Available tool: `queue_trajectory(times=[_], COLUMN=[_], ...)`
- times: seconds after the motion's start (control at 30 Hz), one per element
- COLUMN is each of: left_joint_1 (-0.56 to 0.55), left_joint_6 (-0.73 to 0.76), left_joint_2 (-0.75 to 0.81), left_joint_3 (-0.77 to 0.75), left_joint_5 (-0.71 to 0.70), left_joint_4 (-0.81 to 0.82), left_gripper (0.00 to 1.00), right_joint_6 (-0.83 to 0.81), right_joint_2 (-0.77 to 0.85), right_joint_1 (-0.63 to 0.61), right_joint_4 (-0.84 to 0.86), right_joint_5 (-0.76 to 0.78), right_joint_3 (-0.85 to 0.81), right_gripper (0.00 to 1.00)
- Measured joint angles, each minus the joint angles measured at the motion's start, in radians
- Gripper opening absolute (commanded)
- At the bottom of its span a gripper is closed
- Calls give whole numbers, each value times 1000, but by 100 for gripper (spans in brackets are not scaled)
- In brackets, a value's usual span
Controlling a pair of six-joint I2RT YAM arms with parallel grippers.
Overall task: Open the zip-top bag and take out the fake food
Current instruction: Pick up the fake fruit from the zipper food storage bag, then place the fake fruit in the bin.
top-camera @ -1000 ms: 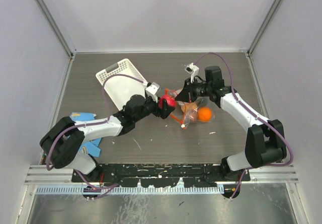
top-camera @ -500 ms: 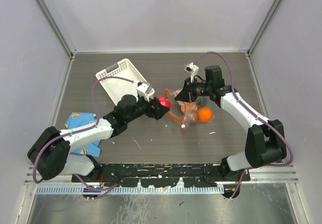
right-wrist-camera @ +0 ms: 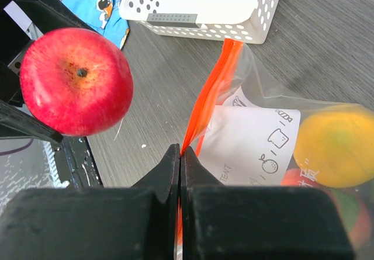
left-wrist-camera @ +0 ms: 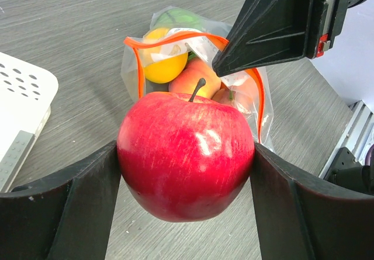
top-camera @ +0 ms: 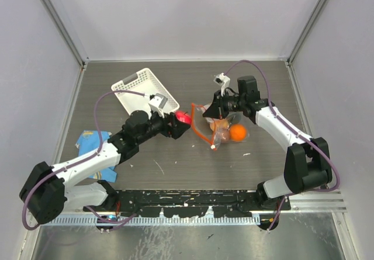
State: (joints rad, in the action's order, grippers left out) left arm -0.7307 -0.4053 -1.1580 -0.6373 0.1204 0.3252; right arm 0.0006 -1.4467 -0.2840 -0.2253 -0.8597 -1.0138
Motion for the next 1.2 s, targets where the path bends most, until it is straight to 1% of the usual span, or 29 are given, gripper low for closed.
queue_trajectory(times=[0.5, 0.7, 0.93, 1.2], left_joint_1=[42, 76, 157, 274], left_joint_6=[0, 2, 0, -24], left_joint_2=[90, 114, 117, 117], left_joint_3=[0, 0, 0, -9], left_joint_5=[0, 4, 56, 138], left_joint_4=[-108, -138, -159, -158], left_gripper=[13, 12, 12, 11], right_joint_6=[-7, -8, -11, -11], right_joint_2=[-1, -1, -1, -2], right_joint_1=[0, 3, 5, 5], right_joint_4=[-16, -16, -16, -18], right_joint_5=[-3, -3, -3, -3], right_joint_3=[-8, -9, -9, -9], right_gripper=[1, 1, 1, 1])
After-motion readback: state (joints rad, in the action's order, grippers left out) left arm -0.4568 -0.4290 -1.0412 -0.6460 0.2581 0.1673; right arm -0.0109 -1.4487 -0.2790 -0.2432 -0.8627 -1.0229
